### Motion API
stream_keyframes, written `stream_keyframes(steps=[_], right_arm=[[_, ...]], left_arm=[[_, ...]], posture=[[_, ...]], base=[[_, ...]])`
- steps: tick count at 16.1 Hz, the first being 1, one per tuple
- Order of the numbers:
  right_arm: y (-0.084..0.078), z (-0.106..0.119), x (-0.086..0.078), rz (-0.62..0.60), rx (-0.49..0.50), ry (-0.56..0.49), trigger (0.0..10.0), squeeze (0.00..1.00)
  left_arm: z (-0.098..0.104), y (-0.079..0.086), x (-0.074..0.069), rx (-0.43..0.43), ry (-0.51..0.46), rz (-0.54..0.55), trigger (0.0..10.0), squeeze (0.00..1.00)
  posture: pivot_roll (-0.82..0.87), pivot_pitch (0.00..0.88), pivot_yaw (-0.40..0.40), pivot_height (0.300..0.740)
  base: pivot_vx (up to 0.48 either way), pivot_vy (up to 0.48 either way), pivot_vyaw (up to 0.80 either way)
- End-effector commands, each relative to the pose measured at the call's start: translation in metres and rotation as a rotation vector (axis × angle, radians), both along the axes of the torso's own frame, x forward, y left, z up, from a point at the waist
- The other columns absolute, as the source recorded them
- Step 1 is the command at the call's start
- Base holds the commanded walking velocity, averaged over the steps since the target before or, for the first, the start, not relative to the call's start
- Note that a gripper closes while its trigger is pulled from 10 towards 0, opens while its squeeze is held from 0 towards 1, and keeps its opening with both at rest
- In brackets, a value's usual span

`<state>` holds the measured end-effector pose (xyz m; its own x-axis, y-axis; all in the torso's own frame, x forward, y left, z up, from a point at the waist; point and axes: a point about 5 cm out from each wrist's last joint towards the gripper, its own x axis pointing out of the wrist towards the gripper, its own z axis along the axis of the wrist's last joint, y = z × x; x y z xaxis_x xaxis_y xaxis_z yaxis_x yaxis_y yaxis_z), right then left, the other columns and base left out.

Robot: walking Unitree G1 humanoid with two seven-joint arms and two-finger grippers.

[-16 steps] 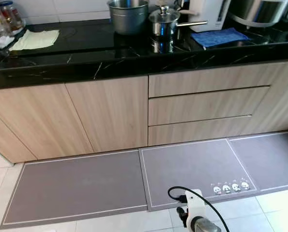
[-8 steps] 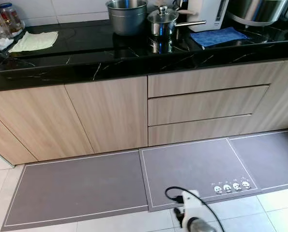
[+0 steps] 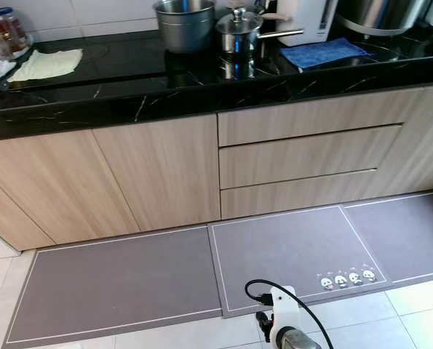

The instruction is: Kitchen organization

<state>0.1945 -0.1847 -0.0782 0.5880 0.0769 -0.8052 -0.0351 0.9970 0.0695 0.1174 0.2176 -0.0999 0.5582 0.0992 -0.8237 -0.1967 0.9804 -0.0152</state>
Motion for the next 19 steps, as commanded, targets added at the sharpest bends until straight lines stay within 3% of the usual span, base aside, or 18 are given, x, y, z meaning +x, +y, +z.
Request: stream_keyframes(steps=[1,8,19], right_arm=[[0.004,0.002,0.004,0.004,0.004,-0.015,10.0,0.00],[0.004,0.002,0.005,0.013,0.002,-0.008,10.0,0.00],[0.007,0.001,0.004,0.037,-0.001,-0.001,10.0,0.00]], left_arm=[[-0.002,0.005,-0.008,0.000,0.035,0.011,10.0,0.00],[-0.008,0.001,-0.026,-0.028,0.085,0.020,10.0,0.00],[-0.007,-0.001,-0.021,-0.038,0.069,0.006,10.0,0.00]], posture=[[-0.07,0.000,0.074,0.740],[-0.04,0.000,0.055,0.740],[-0.03,0.000,0.053,0.740]], base=[[0.000,0.000,0.00],[0.000,-0.148,0.00],[0.000,-0.262,0.08]])
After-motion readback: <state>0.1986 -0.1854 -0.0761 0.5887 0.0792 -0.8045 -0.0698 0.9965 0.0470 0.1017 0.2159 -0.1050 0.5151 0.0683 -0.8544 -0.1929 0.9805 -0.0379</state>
